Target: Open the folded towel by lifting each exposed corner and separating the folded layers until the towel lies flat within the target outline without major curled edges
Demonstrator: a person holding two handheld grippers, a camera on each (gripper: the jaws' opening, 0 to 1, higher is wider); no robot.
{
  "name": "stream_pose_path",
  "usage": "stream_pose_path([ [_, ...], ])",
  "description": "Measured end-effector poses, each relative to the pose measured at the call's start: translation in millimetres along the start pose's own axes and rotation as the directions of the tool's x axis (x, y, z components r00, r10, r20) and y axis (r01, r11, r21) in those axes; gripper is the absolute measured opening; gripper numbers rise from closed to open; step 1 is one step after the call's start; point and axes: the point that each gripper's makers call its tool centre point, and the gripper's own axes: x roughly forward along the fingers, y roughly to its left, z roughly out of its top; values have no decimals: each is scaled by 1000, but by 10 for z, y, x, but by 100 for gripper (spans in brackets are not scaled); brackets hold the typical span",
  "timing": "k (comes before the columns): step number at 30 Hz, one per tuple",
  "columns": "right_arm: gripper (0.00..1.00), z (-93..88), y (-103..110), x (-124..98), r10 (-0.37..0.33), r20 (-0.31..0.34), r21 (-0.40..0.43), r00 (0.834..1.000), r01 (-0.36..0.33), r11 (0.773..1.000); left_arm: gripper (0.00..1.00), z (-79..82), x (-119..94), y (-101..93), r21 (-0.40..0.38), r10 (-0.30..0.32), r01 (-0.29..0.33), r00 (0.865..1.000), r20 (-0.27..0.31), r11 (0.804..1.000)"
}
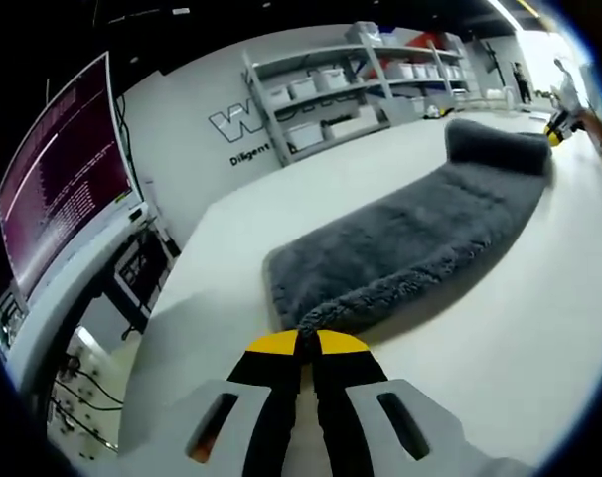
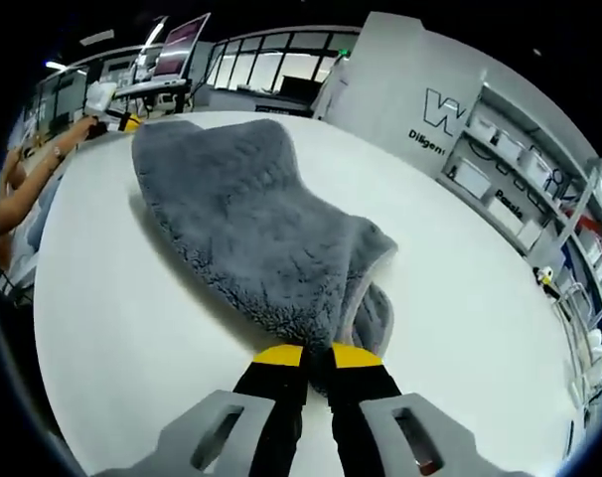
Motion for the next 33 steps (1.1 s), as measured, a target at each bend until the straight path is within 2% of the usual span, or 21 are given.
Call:
stream_pose_path([
  [3, 3, -37, -17, -19, -9, -9, -7, 1000, 8, 1000, 4, -3, 0, -1, 0, 0, 0, 1000, -1, 1000],
  [14, 3, -342, -298, -218, -72, -68, -1, 995, 72, 997, 4, -28, 10, 37, 2, 12, -12, 1000, -7, 1000],
  [23, 3, -517, -513, -339, -101, -67, 30, 993, 103, 994, 4, -26, 12, 36, 7, 16, -16, 1000, -8, 1000],
  [33, 2, -596, -516, -423, -85, -75, 36, 994, 88, 995, 4, -31, -7, 5, 4, 14, -14, 1000, -9, 1000],
])
